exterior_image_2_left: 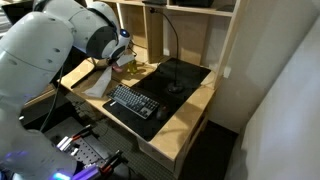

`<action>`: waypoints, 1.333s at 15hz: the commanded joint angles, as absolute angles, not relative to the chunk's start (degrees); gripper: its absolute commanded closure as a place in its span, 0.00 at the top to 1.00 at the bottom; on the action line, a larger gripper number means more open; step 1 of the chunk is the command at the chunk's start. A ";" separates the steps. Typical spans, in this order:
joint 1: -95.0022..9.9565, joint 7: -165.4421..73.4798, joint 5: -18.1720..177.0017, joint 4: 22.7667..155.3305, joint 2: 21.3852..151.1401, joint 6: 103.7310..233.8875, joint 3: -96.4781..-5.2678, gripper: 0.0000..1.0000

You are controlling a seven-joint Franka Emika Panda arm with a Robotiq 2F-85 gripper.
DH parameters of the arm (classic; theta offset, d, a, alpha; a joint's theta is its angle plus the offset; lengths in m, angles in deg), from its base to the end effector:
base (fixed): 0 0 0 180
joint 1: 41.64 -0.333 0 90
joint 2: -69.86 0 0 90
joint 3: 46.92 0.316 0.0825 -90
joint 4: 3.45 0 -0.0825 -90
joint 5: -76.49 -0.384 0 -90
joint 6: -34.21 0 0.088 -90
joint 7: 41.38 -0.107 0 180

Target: Put the pink can upright

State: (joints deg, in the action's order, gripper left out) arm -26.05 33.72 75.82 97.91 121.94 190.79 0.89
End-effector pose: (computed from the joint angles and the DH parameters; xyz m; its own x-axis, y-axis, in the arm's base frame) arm 0.6187 0.2988 0.2121 0.0090 0.7838 0.6209 0.9984 -0.0415 0.0379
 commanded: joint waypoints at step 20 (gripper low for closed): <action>-7.35 68.30 65.14 95.25 147.71 180.20 16.58 0.52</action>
